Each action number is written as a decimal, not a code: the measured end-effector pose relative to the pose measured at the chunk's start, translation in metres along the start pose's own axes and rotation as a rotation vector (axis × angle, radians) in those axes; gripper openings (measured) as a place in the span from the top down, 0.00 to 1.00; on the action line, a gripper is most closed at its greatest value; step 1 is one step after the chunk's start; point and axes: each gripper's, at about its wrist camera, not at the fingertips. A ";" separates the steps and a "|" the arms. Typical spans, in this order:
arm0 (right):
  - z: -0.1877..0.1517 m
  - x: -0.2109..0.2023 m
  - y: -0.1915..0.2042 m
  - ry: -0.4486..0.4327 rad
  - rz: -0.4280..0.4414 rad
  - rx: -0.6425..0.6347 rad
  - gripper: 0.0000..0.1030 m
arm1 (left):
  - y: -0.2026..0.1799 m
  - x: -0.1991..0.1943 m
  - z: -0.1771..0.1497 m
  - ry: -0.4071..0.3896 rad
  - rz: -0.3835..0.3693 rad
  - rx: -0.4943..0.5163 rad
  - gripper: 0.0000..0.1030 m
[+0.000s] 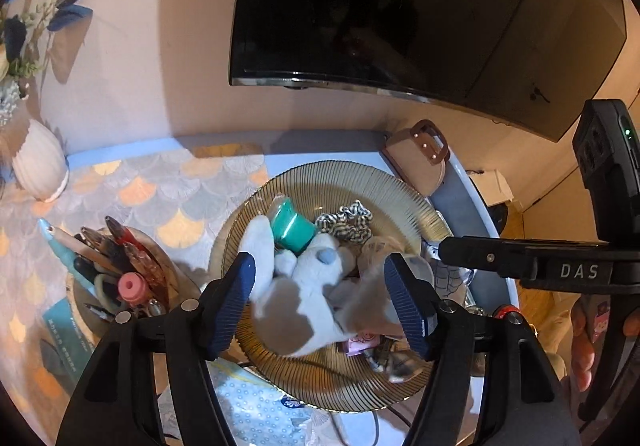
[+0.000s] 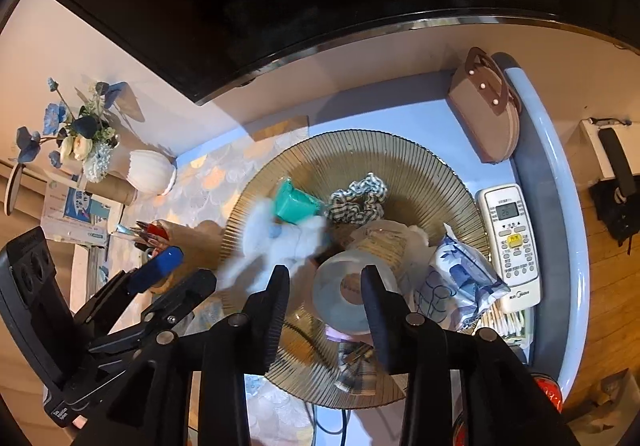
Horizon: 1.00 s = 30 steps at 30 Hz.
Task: Organize soft objects
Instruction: 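Lower the bunny and tape roll into the plate and open both tools, then move both tools back to the table toward the blue cloth and teal pouch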
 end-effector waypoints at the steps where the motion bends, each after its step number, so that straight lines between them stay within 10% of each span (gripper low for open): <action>1: 0.000 0.000 0.001 0.001 0.001 -0.003 0.65 | 0.000 -0.002 0.000 -0.004 0.000 -0.002 0.37; 13: -0.007 -0.007 0.026 -0.014 0.019 -0.062 0.62 | 0.050 -0.058 -0.004 -0.164 -0.004 -0.156 0.35; 19: -0.011 -0.020 0.087 -0.094 0.148 -0.215 0.55 | 0.127 -0.126 -0.025 -0.338 0.148 -0.307 0.24; 30: -0.085 0.008 0.244 -0.125 0.335 -0.700 0.48 | 0.263 -0.118 -0.149 -0.180 0.483 -0.591 0.24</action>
Point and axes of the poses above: each gripper's, at about its wrist camera, not at the fingertips, and x roughly the way its jaws point, y to its left, z to its top, and after that the axes turned 10 degrees about -y, right-handed
